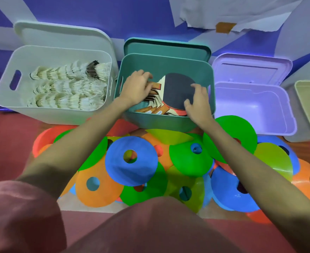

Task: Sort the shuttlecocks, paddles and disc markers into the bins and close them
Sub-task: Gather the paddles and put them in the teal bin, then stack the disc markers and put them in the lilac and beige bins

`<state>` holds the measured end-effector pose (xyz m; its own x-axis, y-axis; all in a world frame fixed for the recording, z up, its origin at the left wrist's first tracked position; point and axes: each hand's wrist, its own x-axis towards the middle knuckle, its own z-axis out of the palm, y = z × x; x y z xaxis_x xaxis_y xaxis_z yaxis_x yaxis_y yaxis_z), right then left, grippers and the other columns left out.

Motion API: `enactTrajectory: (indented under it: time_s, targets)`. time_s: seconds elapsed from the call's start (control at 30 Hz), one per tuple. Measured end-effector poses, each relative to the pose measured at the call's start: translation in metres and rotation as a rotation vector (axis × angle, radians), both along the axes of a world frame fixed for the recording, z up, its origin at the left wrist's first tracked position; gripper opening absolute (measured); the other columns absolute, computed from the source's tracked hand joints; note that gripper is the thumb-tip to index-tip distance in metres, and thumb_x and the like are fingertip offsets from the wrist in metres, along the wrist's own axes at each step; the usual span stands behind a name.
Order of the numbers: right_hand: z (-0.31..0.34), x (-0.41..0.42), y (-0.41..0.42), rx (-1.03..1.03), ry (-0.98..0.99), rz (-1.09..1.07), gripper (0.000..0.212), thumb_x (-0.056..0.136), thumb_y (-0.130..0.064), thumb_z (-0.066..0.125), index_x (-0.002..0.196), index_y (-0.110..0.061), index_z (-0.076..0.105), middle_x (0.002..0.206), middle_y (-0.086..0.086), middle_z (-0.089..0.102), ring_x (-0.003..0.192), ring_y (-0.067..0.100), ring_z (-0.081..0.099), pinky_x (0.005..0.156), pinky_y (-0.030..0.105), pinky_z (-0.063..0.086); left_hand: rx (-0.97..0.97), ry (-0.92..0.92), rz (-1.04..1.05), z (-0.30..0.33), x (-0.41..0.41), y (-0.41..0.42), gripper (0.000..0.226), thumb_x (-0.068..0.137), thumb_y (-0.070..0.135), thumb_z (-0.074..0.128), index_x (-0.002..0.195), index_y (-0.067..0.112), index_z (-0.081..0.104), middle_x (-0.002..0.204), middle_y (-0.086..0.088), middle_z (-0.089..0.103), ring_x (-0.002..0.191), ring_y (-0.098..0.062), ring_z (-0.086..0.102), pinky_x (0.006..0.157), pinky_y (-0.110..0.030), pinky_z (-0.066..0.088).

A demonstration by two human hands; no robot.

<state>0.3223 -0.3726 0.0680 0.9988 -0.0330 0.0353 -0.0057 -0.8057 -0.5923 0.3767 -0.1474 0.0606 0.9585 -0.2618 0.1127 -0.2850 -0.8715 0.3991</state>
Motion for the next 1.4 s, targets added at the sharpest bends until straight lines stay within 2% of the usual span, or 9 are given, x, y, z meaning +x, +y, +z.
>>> enactTrajectory:
  time_s: [0.17,0.27,0.47,0.67,0.83,0.93,1.07,1.23,1.4]
  targets:
    - [0.012,-0.078,0.011,0.093,-0.32,0.295,0.036,0.082,0.005,0.049,0.117,-0.002,0.053,0.118,0.012,0.051,0.114,0.022,0.046,0.103,0.027,0.036,-0.385,-0.282,0.135,0.022,-0.092,0.02,0.021,0.09,0.008,0.051,0.108,0.004,0.061,0.103,-0.011,0.063,0.097,-0.021,0.057,0.089,-0.032,0.044]
    - [0.005,-0.11,0.014,0.072,-0.326,0.439,0.031,0.082,0.008,0.05,0.111,-0.001,0.056,0.11,0.013,0.053,0.107,0.023,0.049,0.098,0.027,0.037,-0.399,-0.364,0.317,0.019,-0.157,0.029,0.015,0.09,0.004,0.051,0.101,0.003,0.061,0.096,-0.01,0.063,0.091,-0.023,0.057,0.082,-0.034,0.044]
    - [-0.013,-0.111,0.053,0.05,-0.028,0.707,0.049,0.084,0.0,0.047,0.133,-0.008,0.045,0.136,0.007,0.044,0.114,0.025,0.051,0.099,0.035,0.042,0.038,0.065,0.45,-0.04,-0.243,0.069,0.042,0.077,0.013,0.062,0.116,0.0,0.057,0.107,-0.024,0.056,0.097,-0.043,0.054,0.08,-0.048,0.046]
    - [-0.021,-0.091,0.128,-0.073,0.157,0.75,0.07,0.09,-0.002,0.047,0.151,-0.011,0.013,0.158,0.004,0.009,0.129,0.03,0.043,0.098,0.041,0.043,0.066,0.209,0.595,-0.048,-0.274,0.1,0.049,0.073,0.004,0.073,0.118,-0.005,0.057,0.108,-0.027,0.057,0.1,-0.047,0.054,0.083,-0.05,0.045]
    - [-0.037,-0.072,0.168,-0.175,0.272,0.555,0.054,0.093,-0.013,0.052,0.142,-0.005,0.03,0.139,0.019,0.039,0.122,0.04,0.047,0.097,0.046,0.041,-0.047,0.203,0.591,-0.049,-0.272,0.127,0.045,0.078,0.004,0.069,0.12,-0.002,0.056,0.113,-0.024,0.056,0.107,-0.042,0.052,0.089,-0.047,0.043]
    - [-0.038,-0.073,0.174,-0.14,0.195,0.472,0.022,0.092,-0.011,0.055,0.113,-0.004,0.059,0.111,0.019,0.054,0.105,0.039,0.055,0.087,0.042,0.043,-0.196,0.202,0.602,-0.048,-0.272,0.14,0.038,0.082,0.005,0.067,0.118,-0.001,0.058,0.113,-0.021,0.059,0.108,-0.036,0.054,0.09,-0.04,0.041]
    - [-0.019,-0.099,0.169,0.083,-0.072,0.535,0.011,0.089,-0.003,0.056,0.094,-0.001,0.065,0.089,0.012,0.053,0.079,0.024,0.055,0.074,0.037,0.045,-0.518,0.264,0.714,-0.043,-0.266,0.156,0.019,0.096,0.02,0.055,0.103,0.005,0.063,0.103,-0.012,0.066,0.094,-0.027,0.063,0.08,-0.037,0.047]
    - [-0.008,-0.152,0.16,0.136,-0.216,0.742,0.028,0.081,0.009,0.049,0.1,-0.001,0.067,0.097,0.012,0.056,0.081,0.016,0.05,0.075,0.022,0.041,-1.352,0.582,0.835,-0.01,-0.252,0.161,0.053,0.1,0.054,0.018,0.107,0.023,0.06,0.099,-0.002,0.069,0.08,-0.017,0.067,0.065,-0.028,0.054]
    - [-0.029,-0.179,0.173,0.055,-0.192,0.872,0.036,0.08,0.003,0.041,0.101,-0.004,0.069,0.102,0.012,0.057,0.073,0.022,0.054,0.066,0.035,0.05,-1.686,0.577,0.778,-0.002,-0.257,0.169,0.053,0.099,0.055,0.023,0.11,0.021,0.063,0.097,0.006,0.074,0.09,-0.008,0.069,0.074,-0.024,0.055]
